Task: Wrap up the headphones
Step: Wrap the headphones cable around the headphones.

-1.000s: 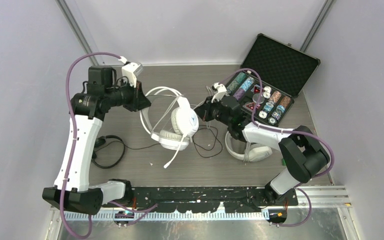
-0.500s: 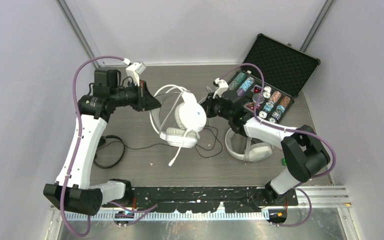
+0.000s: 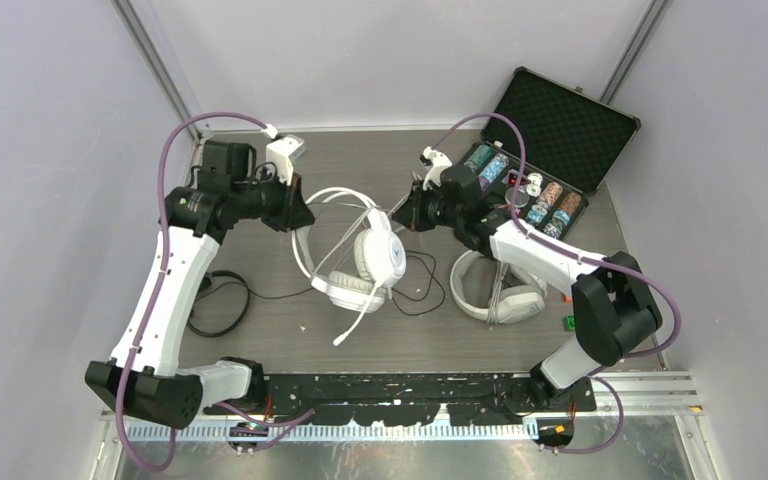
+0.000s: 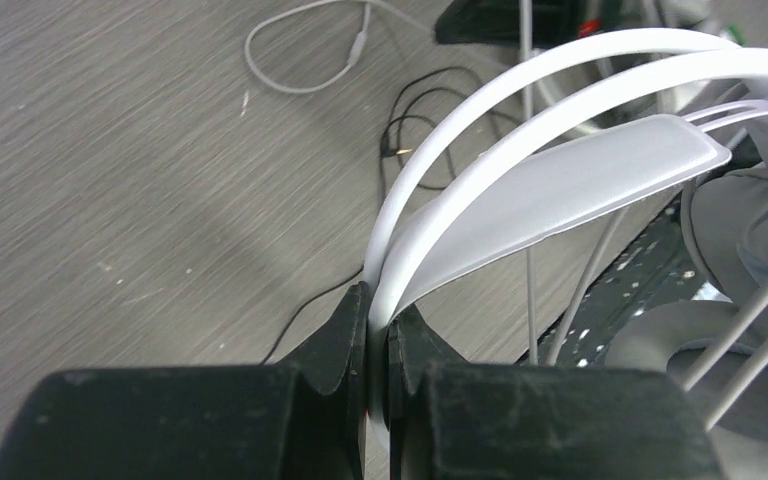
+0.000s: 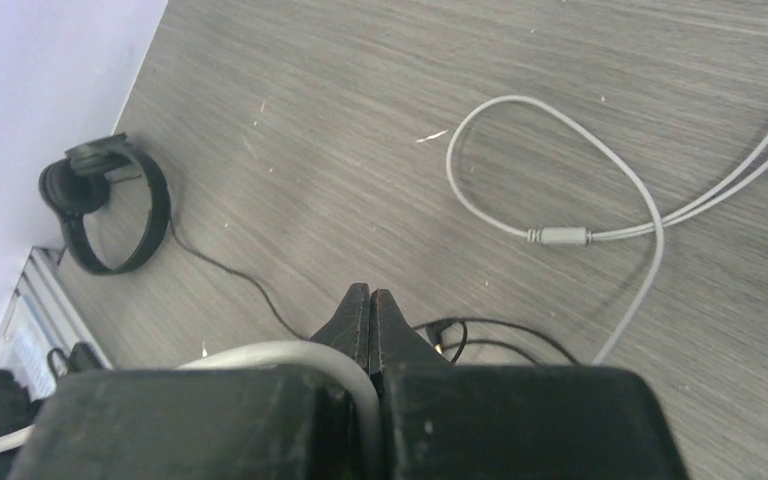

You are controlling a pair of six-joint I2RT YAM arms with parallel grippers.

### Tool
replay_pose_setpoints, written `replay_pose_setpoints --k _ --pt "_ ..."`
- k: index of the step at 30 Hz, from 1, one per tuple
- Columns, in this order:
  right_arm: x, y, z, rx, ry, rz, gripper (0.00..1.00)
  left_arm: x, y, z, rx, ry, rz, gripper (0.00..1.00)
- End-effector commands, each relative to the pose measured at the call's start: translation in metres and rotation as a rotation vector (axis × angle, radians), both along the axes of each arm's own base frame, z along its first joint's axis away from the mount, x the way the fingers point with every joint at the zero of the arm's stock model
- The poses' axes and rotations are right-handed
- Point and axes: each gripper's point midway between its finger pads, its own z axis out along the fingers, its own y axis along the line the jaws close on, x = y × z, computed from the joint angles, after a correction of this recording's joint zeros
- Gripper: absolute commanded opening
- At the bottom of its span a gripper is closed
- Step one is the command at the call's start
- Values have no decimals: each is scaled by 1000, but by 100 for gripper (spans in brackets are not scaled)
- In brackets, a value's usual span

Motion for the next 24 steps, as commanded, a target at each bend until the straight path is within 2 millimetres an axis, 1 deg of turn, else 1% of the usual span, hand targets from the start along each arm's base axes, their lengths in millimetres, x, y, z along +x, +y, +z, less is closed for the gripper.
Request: replay_pose_setpoints --k 1,6,10,15,18,24 --pt "-10 -14 37 -4 14 31 0 -10 12 4 136 -65 -37 0" --pt "-33 -6 53 28 106 121 0 -6 18 3 235 -152 -65 0" --pt "-48 -1 74 61 148 183 0 -1 24 -8 342 -171 -83 0" --pt "-58 2 103 117 151 224 0 0 13 -11 354 -195 -139 0" --pt "-64 4 113 149 166 241 0 4 13 -14 376 -201 -137 0" --pt "-74 4 122 193 174 252 0 15 24 -23 462 -198 -75 0"
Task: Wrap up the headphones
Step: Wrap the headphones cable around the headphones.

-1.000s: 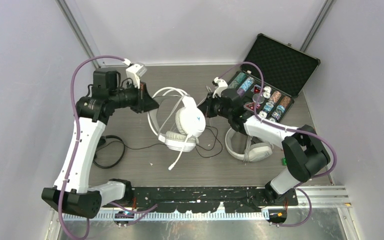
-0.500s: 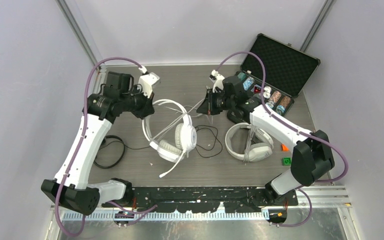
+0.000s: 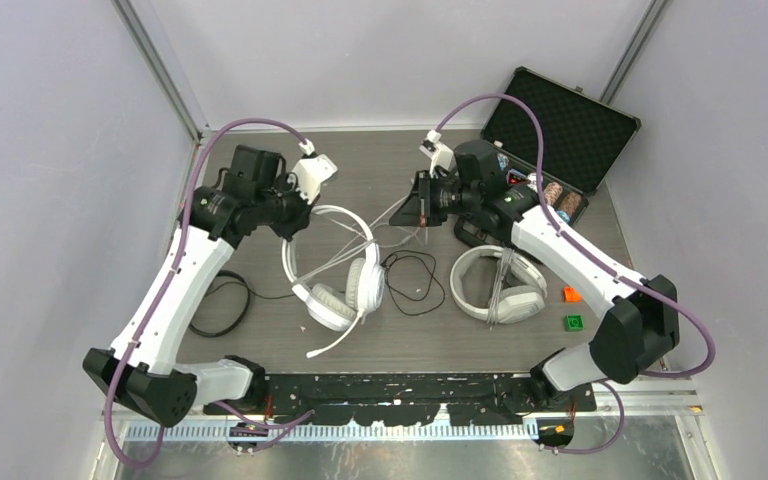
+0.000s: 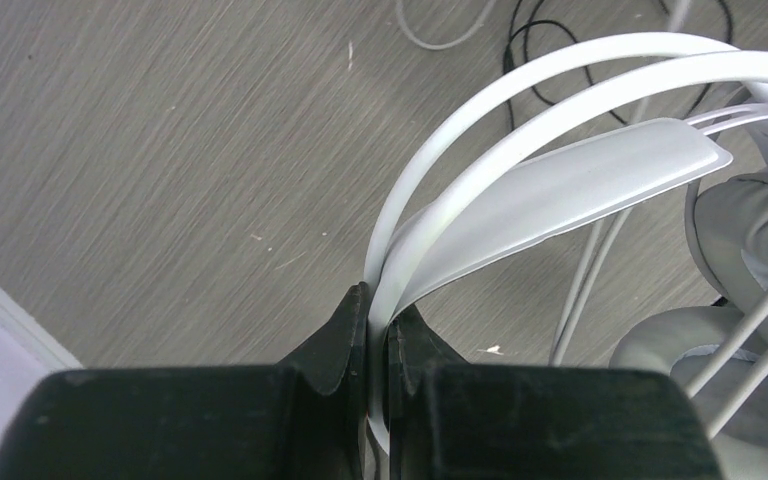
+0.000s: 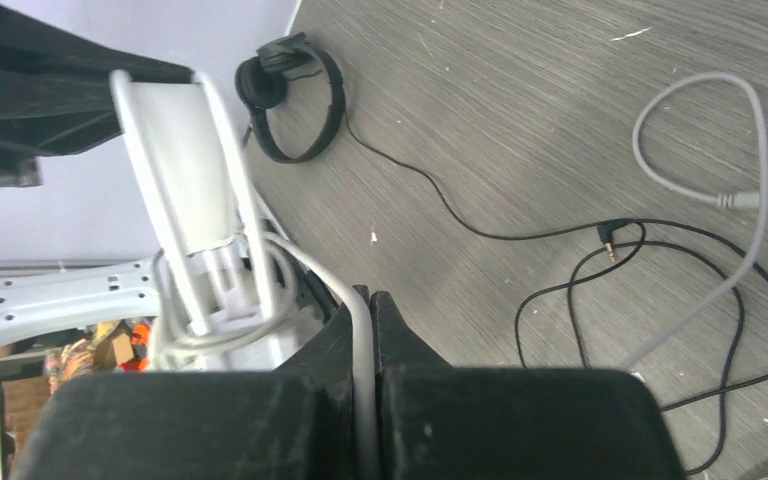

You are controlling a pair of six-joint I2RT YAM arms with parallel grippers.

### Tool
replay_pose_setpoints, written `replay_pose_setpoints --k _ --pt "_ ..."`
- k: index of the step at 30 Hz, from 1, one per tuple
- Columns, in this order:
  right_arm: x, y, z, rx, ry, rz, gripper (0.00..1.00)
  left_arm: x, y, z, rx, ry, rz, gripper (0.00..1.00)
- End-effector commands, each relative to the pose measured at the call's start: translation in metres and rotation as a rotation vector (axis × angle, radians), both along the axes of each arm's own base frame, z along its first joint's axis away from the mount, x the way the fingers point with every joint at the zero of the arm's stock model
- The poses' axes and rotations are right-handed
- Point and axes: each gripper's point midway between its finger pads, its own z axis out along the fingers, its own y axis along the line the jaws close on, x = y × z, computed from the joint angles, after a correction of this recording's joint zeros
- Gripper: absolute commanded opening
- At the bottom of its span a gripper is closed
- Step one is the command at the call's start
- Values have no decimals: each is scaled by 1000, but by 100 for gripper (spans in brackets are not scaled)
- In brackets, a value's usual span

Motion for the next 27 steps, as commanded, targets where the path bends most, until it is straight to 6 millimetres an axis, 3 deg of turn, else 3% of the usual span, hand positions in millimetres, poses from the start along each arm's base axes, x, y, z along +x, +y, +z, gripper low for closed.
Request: replay_pose_setpoints --k 1,13,21,27 --pt "-7 -2 43 100 -50 2 0 10 9 4 52 -43 57 0" --pt "-21 16 72 343 48 34 0 23 21 1 108 -79 188 0" --pt "-28 24 84 385 64 49 0 31 33 -7 169 -68 300 0" --pt "-32 43 86 388 87 85 0 39 37 -12 179 -31 413 0"
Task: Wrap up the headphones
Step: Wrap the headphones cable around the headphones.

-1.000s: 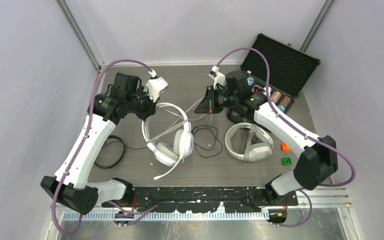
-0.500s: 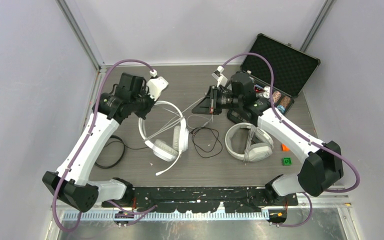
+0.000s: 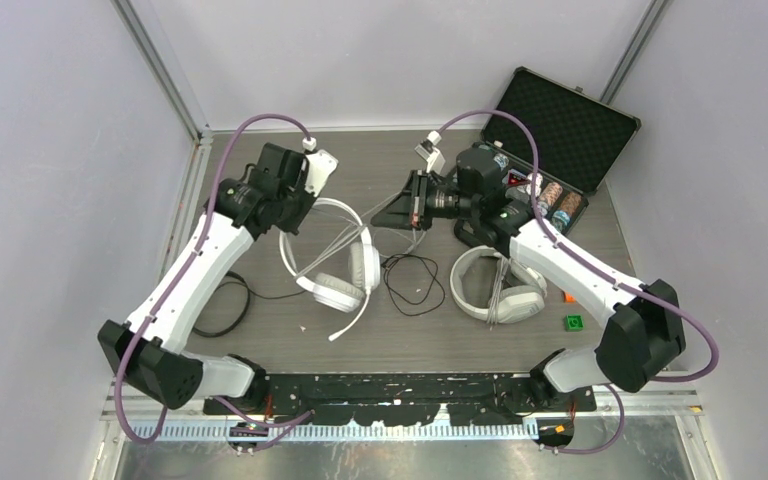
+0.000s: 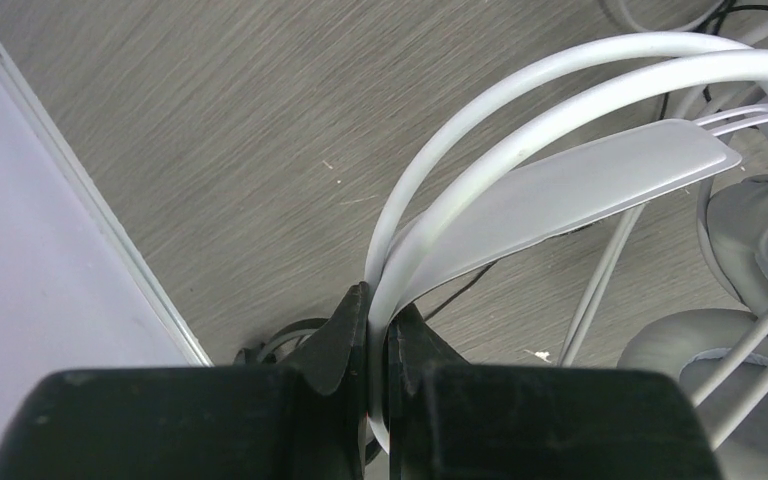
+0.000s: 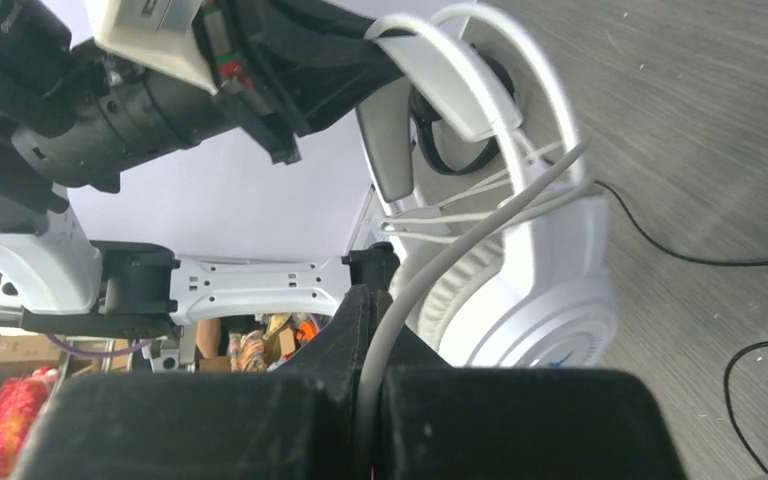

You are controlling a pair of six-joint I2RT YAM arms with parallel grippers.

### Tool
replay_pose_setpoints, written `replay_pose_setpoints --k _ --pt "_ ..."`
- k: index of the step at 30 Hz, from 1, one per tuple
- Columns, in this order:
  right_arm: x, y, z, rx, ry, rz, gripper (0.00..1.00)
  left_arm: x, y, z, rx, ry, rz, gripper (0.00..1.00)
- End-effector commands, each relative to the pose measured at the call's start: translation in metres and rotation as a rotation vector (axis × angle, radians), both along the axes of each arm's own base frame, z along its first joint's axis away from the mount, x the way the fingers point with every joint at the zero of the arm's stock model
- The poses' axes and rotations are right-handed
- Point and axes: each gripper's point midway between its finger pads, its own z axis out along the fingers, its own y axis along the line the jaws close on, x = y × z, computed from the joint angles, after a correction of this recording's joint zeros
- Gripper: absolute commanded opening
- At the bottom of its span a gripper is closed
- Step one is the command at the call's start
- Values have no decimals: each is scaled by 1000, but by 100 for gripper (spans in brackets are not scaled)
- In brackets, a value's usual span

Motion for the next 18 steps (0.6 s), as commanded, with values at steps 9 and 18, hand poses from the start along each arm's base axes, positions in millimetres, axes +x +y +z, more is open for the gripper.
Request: replay_pose_setpoints --k 9,18 --pt "-21 44 53 88 -109 96 0 20 25 6 -18 -52 418 0" --pt "-35 63 54 85 -128 134 3 35 25 22 -160 -170 574 0"
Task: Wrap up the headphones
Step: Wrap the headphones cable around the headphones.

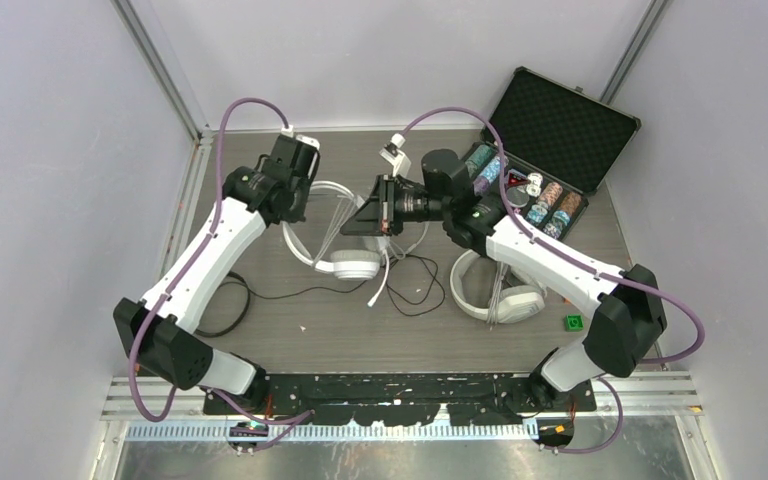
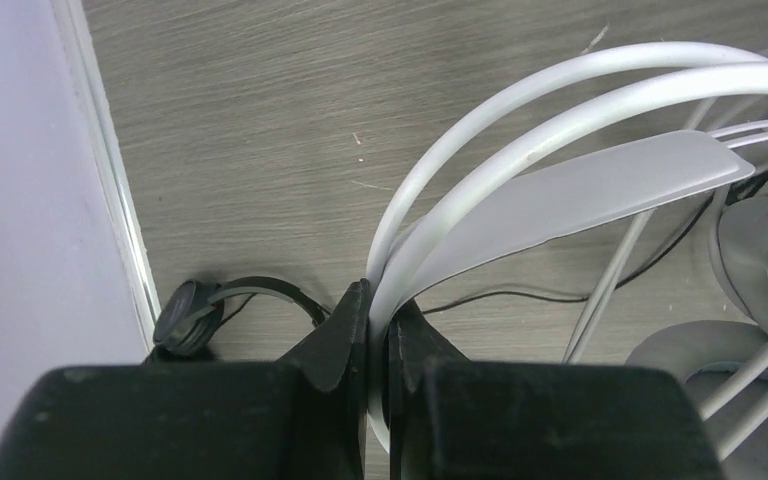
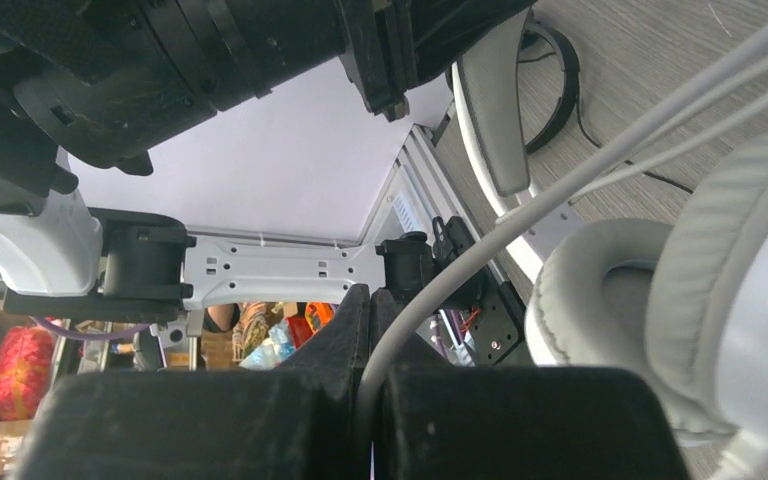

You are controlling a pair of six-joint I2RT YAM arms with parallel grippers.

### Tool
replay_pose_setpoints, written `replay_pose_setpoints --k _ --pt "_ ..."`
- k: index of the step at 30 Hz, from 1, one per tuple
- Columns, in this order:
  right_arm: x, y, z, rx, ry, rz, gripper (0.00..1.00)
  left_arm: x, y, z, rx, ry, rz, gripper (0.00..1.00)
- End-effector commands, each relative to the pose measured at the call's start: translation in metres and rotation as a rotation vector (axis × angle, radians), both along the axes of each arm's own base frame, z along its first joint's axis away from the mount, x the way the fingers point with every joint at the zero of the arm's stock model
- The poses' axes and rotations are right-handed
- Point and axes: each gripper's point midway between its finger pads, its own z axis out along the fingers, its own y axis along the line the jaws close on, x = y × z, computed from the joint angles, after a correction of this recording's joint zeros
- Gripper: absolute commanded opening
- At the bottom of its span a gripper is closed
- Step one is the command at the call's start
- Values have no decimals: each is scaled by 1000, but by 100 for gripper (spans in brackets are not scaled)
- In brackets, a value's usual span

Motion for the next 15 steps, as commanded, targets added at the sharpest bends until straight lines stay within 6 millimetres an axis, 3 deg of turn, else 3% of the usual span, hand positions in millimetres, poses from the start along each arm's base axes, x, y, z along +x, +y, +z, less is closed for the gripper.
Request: replay_pose_setpoints --k 1,6,15 --pt "-8 8 40 80 -124 27 3 18 14 36 -85 -203 194 0" --pt "-16 11 39 66 -142 36 2 26 22 44 -156 -229 302 0" --pt "-20 3 52 52 -223 -8 0 28 29 50 -172 -247 331 0"
